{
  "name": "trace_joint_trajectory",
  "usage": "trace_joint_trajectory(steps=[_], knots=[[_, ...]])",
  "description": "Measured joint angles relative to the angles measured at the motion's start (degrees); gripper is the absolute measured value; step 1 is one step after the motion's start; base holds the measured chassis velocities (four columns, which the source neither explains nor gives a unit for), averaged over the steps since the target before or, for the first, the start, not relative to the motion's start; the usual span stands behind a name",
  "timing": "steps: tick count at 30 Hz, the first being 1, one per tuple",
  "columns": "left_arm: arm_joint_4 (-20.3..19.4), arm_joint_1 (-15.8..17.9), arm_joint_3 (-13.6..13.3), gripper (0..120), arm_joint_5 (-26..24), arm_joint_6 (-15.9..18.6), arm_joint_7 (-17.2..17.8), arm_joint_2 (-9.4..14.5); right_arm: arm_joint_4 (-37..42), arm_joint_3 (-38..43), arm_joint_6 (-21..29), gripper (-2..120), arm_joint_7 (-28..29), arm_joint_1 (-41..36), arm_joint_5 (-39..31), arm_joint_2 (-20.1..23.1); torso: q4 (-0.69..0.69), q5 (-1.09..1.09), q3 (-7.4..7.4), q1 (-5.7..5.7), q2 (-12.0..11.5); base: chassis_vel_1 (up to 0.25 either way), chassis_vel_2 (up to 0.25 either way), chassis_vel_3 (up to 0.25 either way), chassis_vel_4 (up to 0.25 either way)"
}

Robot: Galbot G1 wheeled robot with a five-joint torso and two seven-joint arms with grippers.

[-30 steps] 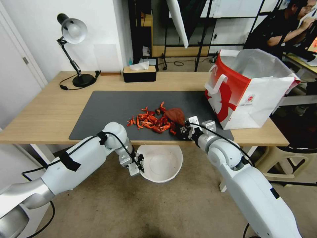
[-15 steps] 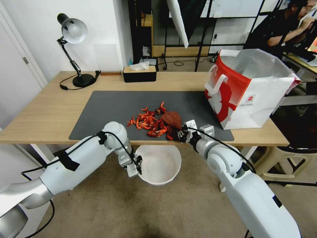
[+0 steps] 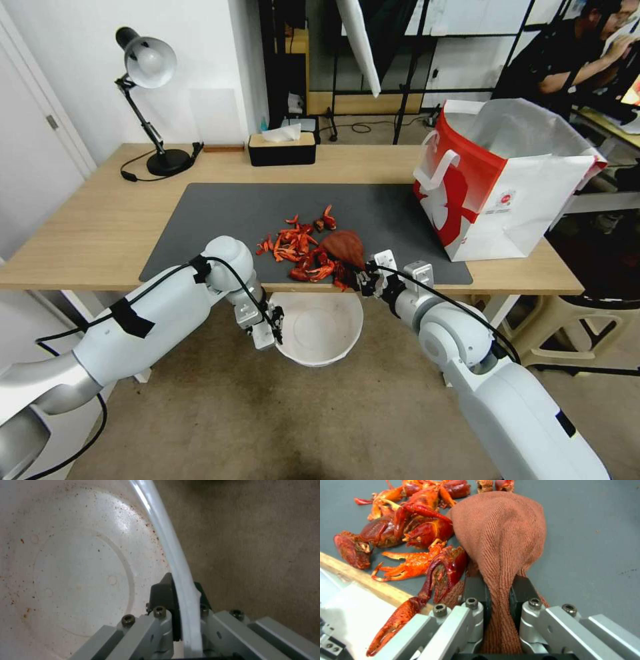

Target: Sweep shrimp from table into container with towel, then put container into takeout bag.

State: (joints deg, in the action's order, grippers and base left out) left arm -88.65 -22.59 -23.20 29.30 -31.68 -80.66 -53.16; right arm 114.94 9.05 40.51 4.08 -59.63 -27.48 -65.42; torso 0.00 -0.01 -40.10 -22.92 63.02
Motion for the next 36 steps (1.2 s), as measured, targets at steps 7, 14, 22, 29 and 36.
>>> trace_joint_trajectory(steps=[7,14,22,29,36], knots=[[0.1,0.2,0.0,0,0.0,0.0,0.0,0.0,1.4,-0.3,0.0,7,-0.5,-1.2,0.7,0.1,0.00,0.00,0.00,0.00,0.0,0.000,0.000,0.000,0.000],[0.4,0.2,0.1,0,0.1,-0.1,0.1,0.5,2.3,-0.4,-0.1,7,-1.1,-2.4,1.8,-0.2,0.00,0.00,0.00,0.00,0.0,0.000,0.000,0.000,0.000],[0.6,0.2,0.5,0,0.0,-0.3,0.4,1.4,3.7,-0.6,-0.2,7,-1.7,-3.8,2.5,0.3,0.00,0.00,0.00,0.00,0.0,0.000,0.000,0.000,0.000],[0.7,0.1,0.9,0,-0.1,-0.5,0.5,2.1,4.6,-0.4,-0.2,7,-1.9,-4.6,2.6,0.8,0.00,0.00,0.00,0.00,0.0,0.000,0.000,0.000,0.000],[0.6,0.2,0.9,0,-0.1,-0.6,0.5,2.5,6.1,-0.3,-0.3,7,-2.4,-5.7,3.0,1.3,0.00,0.00,0.00,0.00,0.0,0.000,0.000,0.000,0.000]])
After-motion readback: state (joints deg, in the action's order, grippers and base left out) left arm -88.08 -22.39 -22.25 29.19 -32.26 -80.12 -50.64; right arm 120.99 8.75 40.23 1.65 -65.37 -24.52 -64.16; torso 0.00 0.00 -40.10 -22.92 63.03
